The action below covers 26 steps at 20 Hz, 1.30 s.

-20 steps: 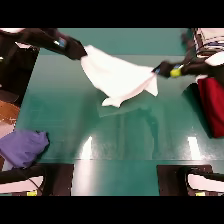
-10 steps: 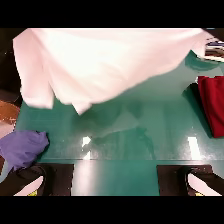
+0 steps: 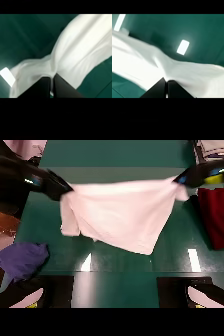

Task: Fold the shirts.

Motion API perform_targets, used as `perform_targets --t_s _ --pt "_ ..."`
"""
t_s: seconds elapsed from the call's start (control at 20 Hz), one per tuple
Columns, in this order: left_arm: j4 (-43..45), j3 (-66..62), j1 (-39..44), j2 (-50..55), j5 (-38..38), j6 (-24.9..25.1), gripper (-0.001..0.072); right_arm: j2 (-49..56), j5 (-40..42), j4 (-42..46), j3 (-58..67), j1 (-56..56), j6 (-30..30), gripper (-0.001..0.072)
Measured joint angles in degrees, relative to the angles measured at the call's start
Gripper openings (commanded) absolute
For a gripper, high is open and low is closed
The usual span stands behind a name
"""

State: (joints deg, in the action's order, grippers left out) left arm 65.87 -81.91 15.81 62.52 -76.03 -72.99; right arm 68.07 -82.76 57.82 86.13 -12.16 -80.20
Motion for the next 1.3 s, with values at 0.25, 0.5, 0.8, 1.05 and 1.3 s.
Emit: perform_targets --t_s 0.25,0.5,0.8,1.05,1.3 --pt "-0.4 12.5 0.0 10.0 12.1 1.1 0.0069 9.3 8.3 -0.1 -8.6 -1.6 1.3 0.0011" --pt "-0.5 14.2 0.0 15.1 15.9 1.1 0.0525 15.2 11.3 -0.3 -7.3 -1.9 1.7 0.0011" --pt "0.6 8.0 -6.6 10.7 6.8 0.9 0.0526 16.8 11.0 -0.2 -3.1 -1.6 1.7 0.0011" --pt "0.6 10.6 -19.2 4.7 4.7 0.2 0.0527 17.0 10.6 -0.2 -1.6 -1.2 1.8 0.0011" --pt "-6.6 25.5 -26.9 3.4 10.8 -0.3 0.0527 17.0 10.6 -0.2 -1.3 -1.2 1.8 0.0011"
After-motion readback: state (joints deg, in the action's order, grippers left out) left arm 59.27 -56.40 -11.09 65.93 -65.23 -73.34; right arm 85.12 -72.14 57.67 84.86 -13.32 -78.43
